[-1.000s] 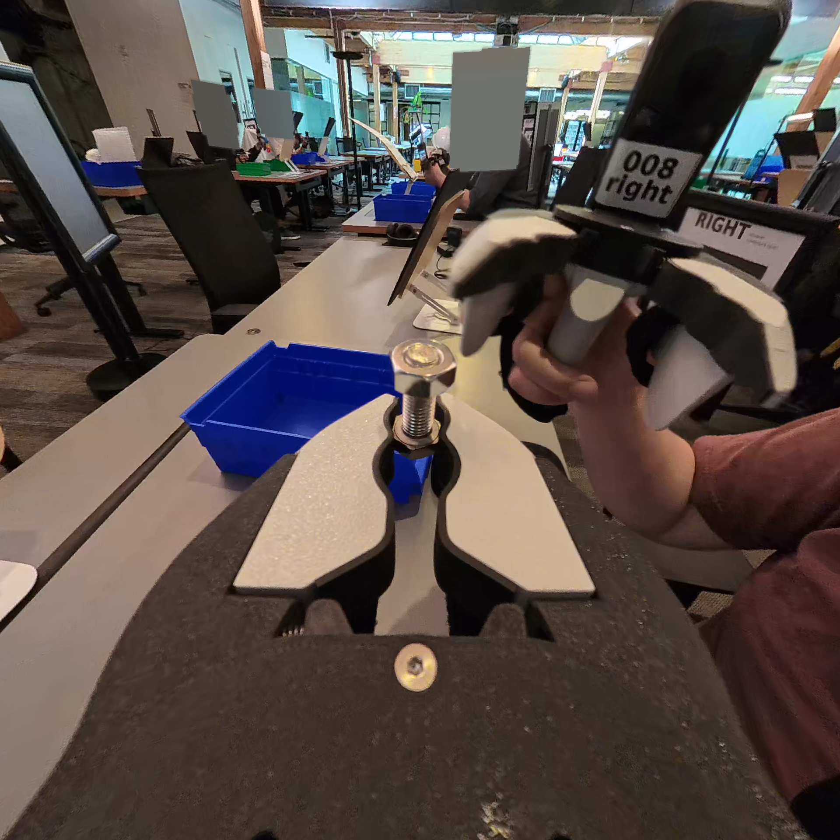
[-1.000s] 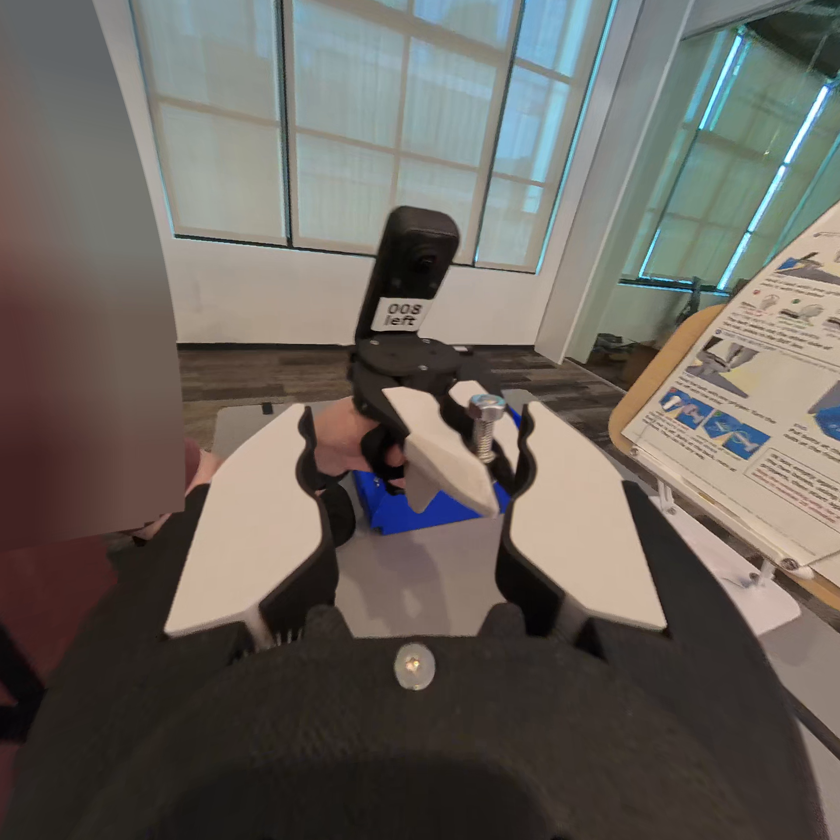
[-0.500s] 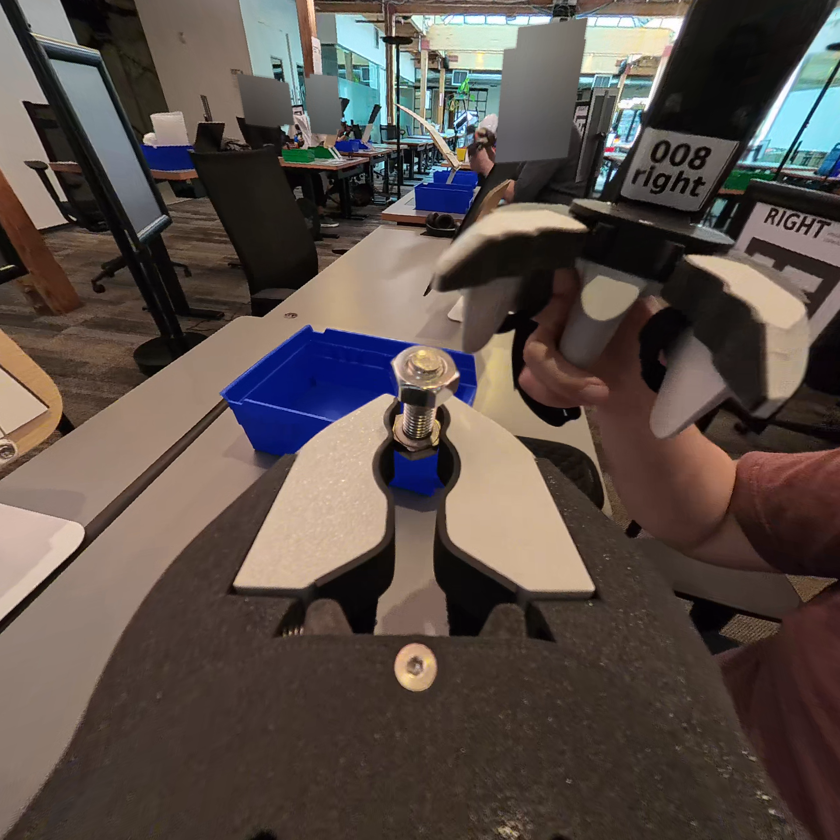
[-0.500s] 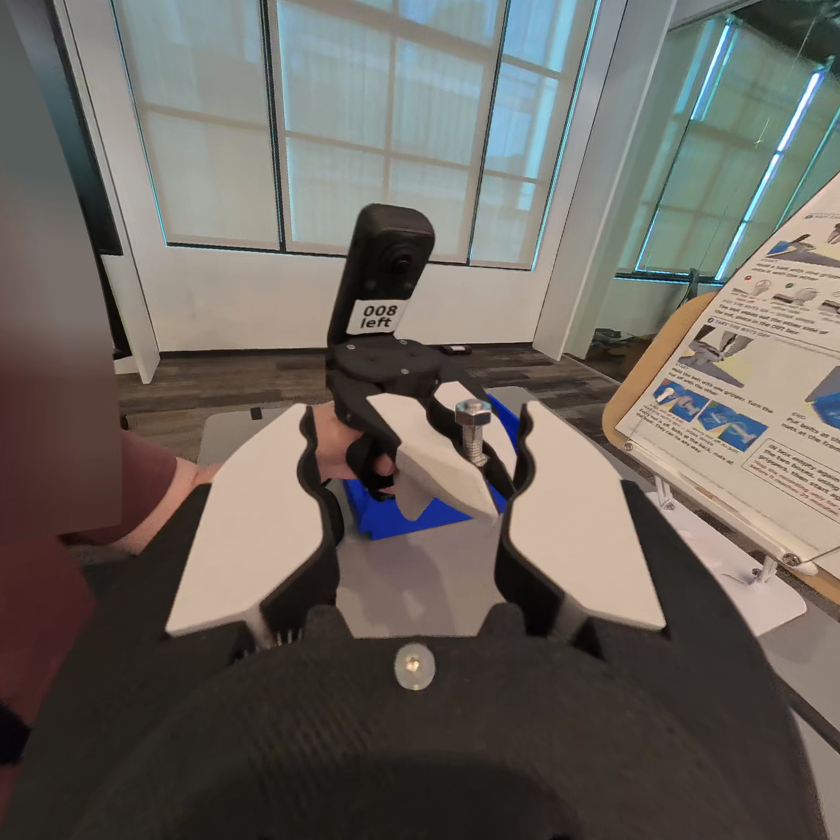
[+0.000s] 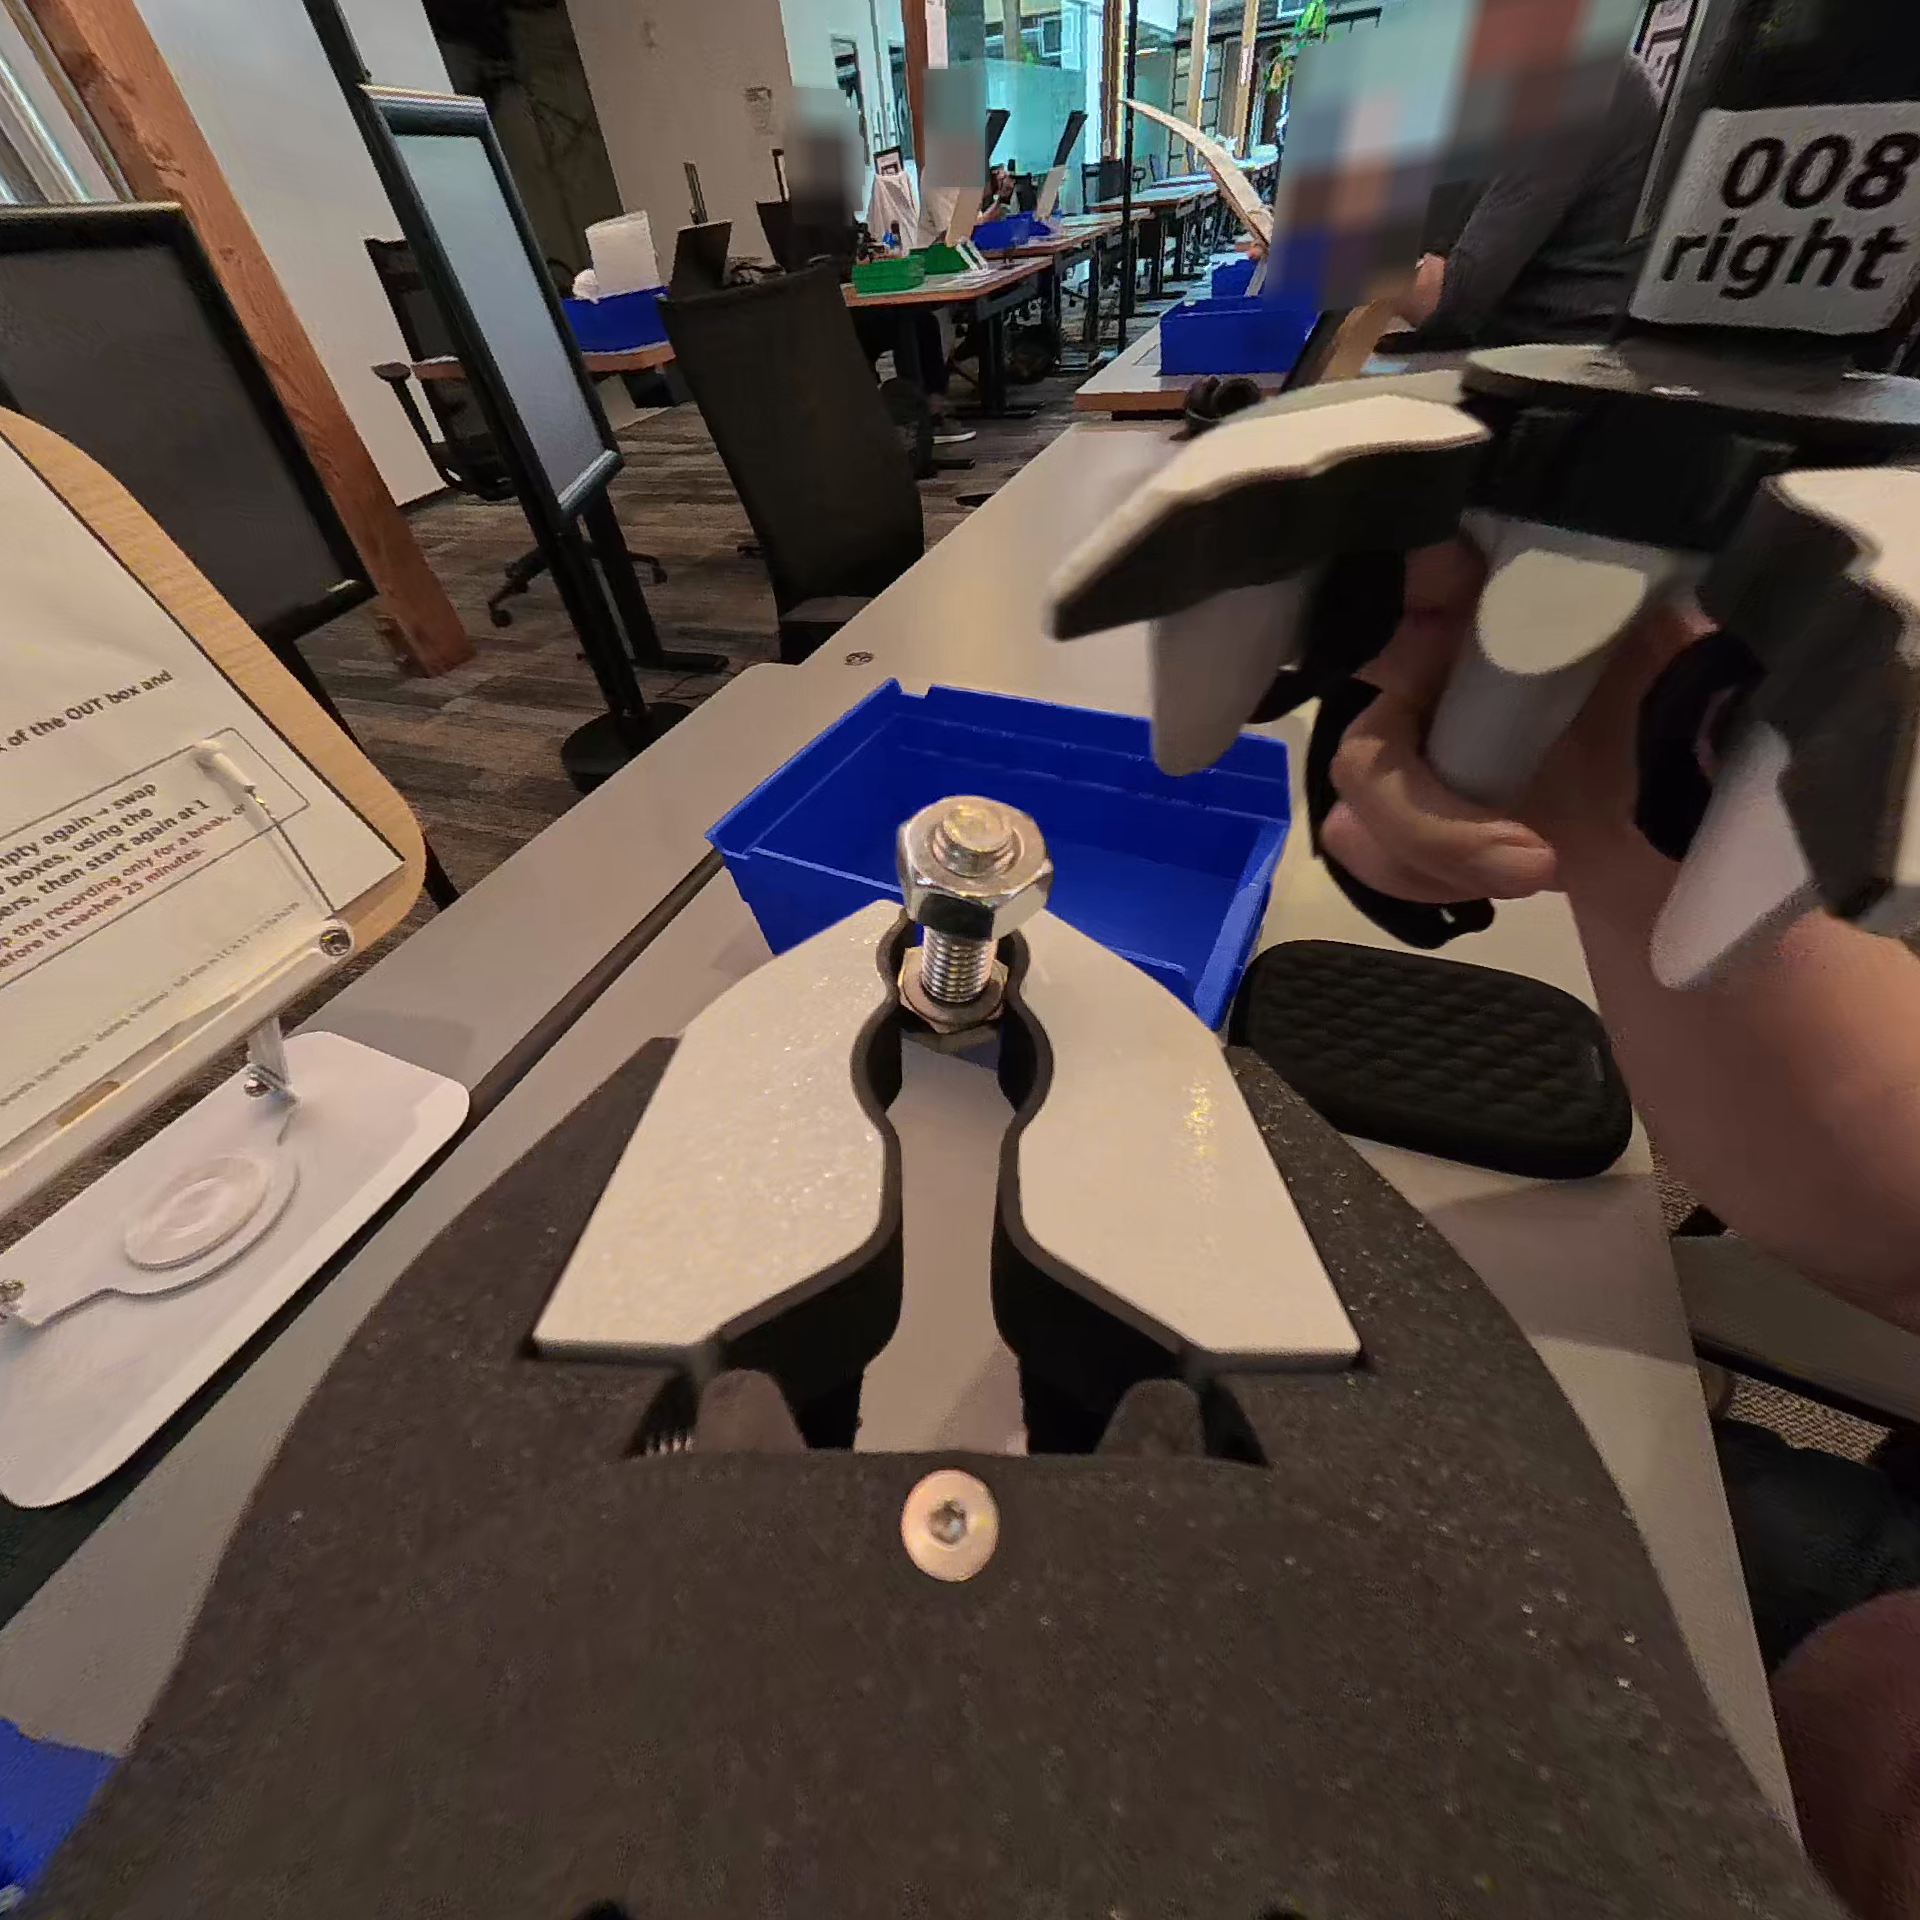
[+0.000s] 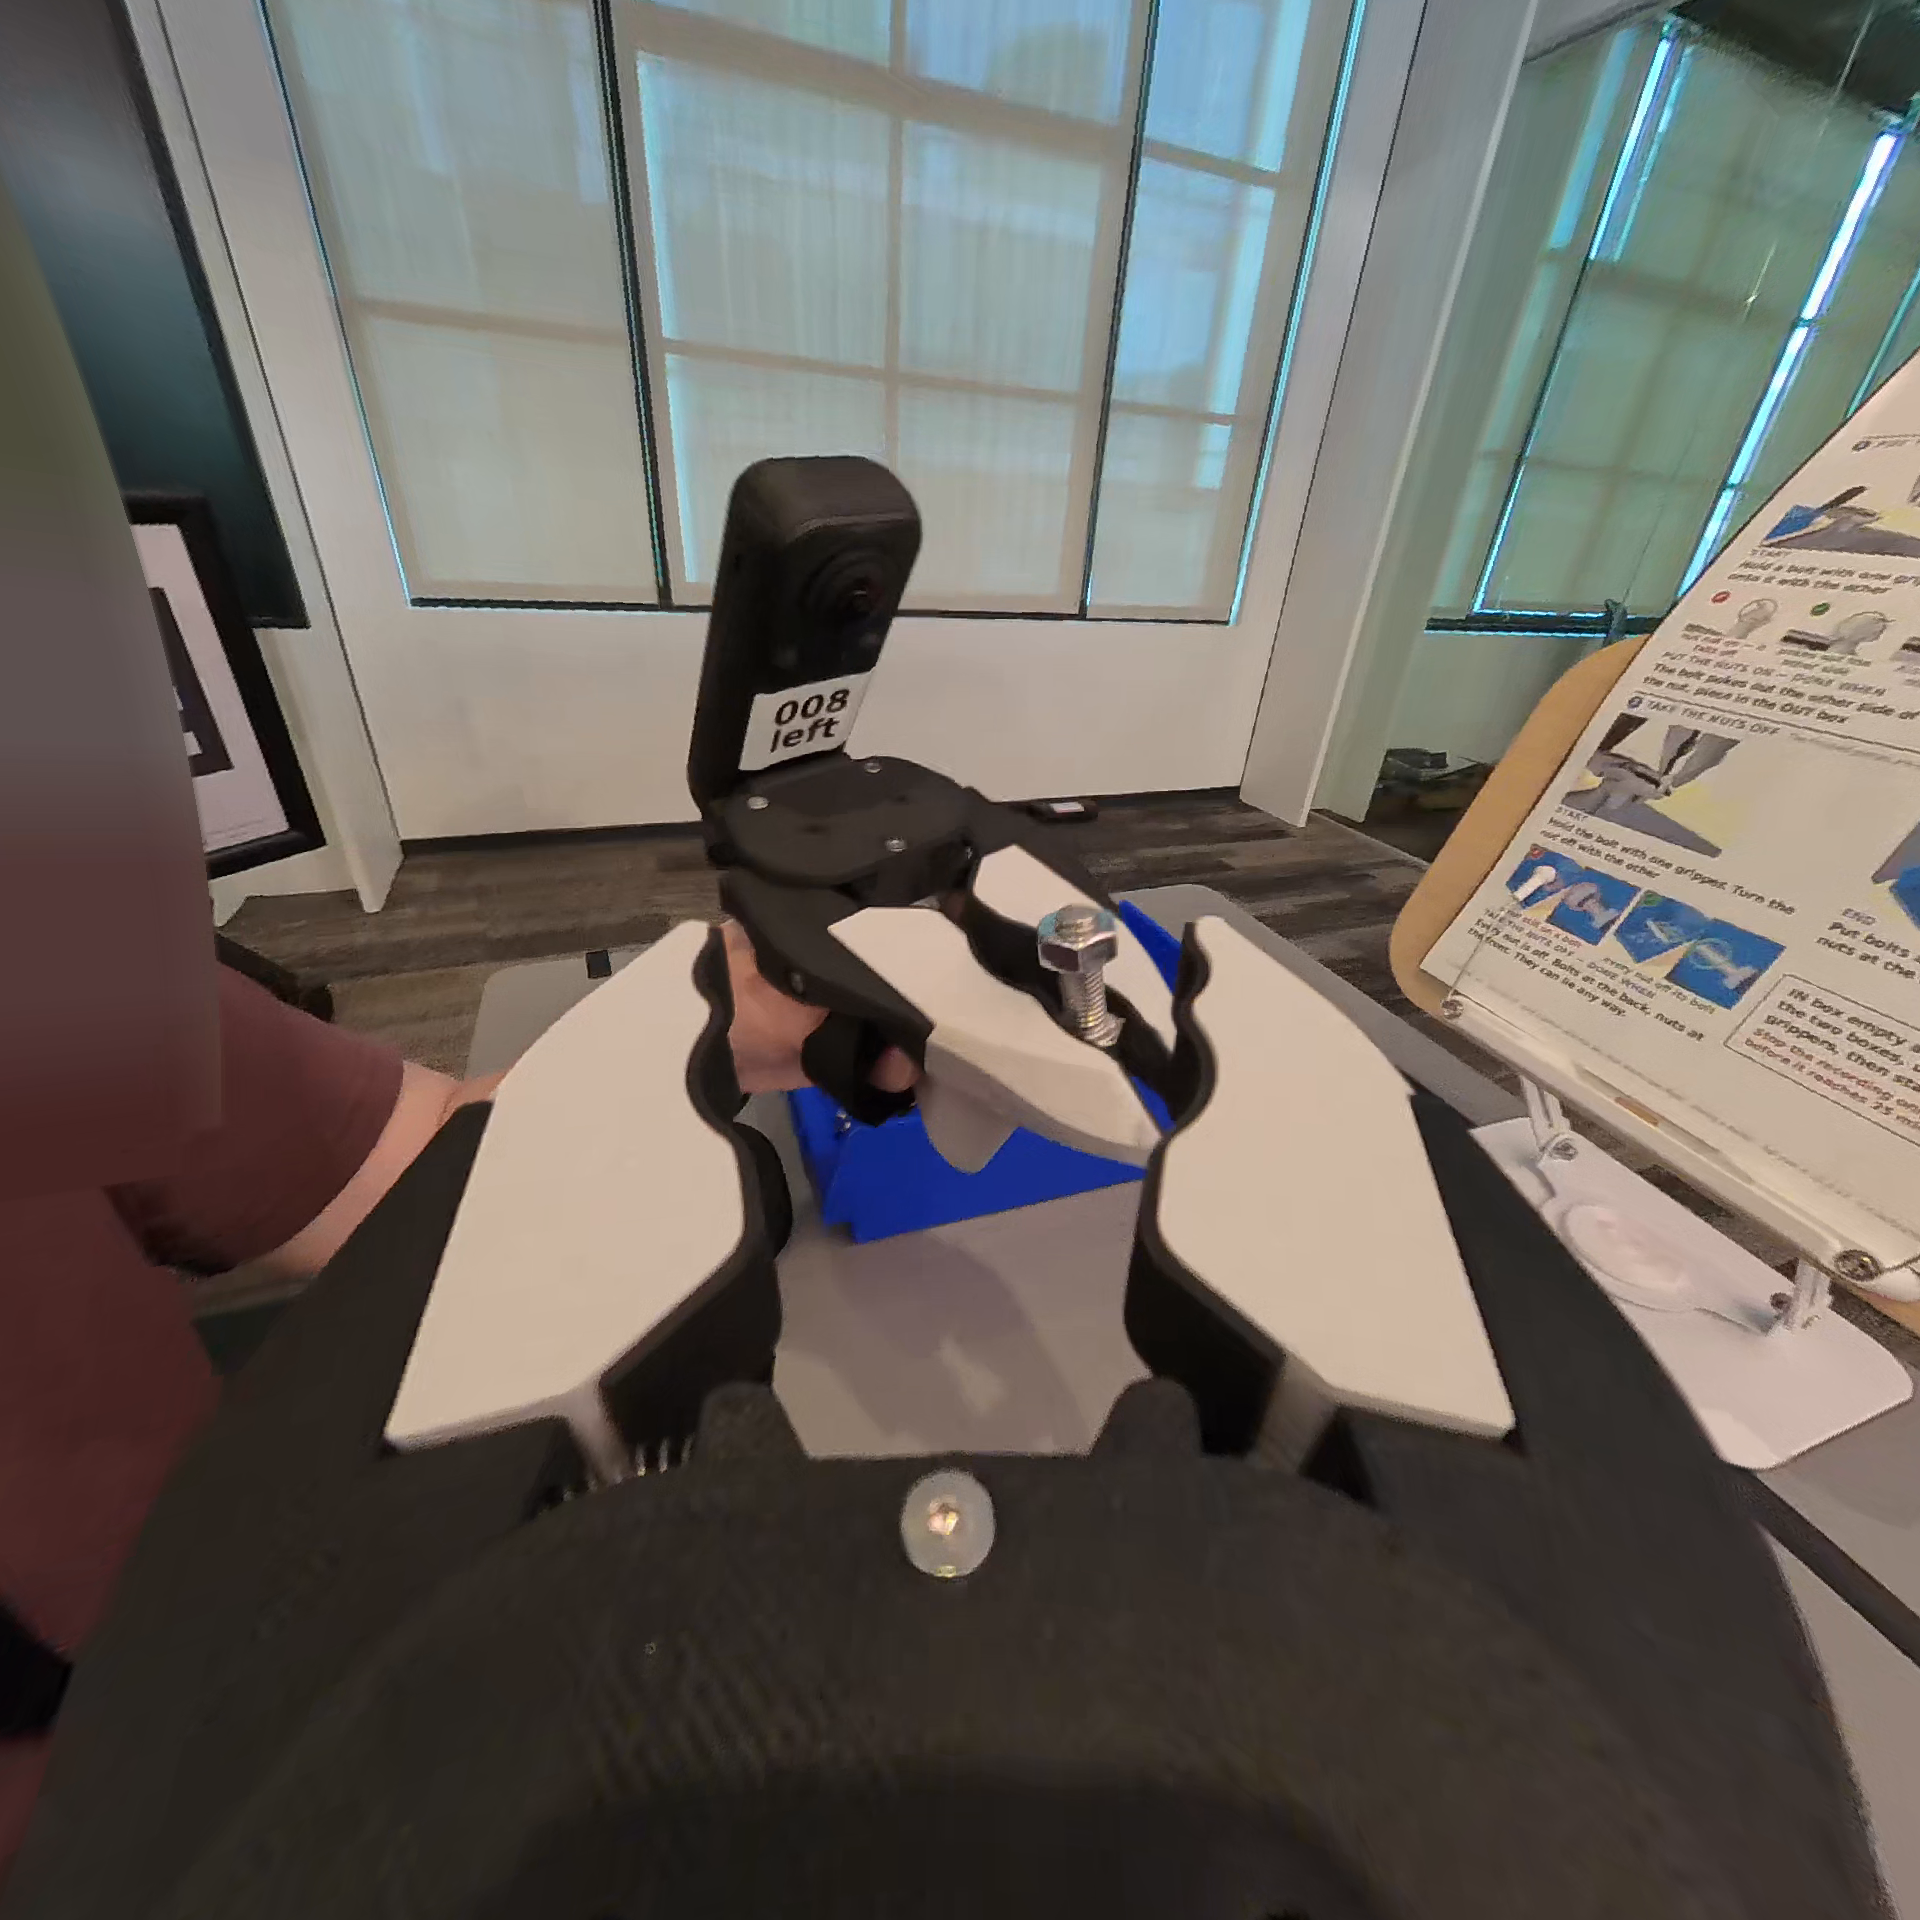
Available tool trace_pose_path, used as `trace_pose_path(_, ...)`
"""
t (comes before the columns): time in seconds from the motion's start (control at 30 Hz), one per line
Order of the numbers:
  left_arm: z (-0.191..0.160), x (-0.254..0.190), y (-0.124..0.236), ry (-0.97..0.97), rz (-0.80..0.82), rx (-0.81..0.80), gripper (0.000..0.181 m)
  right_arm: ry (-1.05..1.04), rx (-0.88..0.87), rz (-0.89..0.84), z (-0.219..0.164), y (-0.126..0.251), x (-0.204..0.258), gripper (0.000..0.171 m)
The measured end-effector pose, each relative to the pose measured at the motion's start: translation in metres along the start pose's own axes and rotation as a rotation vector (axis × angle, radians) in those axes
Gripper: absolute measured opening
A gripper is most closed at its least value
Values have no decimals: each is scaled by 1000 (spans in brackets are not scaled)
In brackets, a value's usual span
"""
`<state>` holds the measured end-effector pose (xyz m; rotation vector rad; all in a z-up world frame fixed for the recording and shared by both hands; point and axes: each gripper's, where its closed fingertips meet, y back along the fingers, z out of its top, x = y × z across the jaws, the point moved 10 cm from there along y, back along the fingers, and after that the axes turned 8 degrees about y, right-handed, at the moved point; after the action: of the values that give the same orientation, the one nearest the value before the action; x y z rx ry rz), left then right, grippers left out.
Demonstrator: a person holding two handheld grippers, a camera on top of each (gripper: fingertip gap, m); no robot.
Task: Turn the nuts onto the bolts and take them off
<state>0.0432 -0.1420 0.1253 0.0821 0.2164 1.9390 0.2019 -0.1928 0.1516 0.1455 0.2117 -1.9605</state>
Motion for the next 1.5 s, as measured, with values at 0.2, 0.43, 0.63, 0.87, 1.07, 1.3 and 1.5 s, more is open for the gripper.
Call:
trace_pose_path(0.2,0,-3,-1,-24,14,15,13,-16,63,71,-8,-24,-5,84)
trace_pose_path(0.43,1,4,3,2,11,2,13,52,127,71,-7,-9,16,79)
trace_pose_path(0.63,1,-3,1,-1,-38,-2,13,57,102,20,1,-24,6,84)
trace_pose_path(0.87,3,-3,5,-5,-23,-15,13,46,150,52,1,-13,21,73)
trace_pose_path(1.07,6,-7,8,17,-93,-25,13,120,133,-51,9,-23,12,84)
trace_pose_path(1.3,7,-2,12,31,-78,-46,13,118,230,35,3,-26,27,76)
trace_pose_path(1.5,8,-2,15,52,-123,-50,13,131,165,-36,15,-29,20,79)
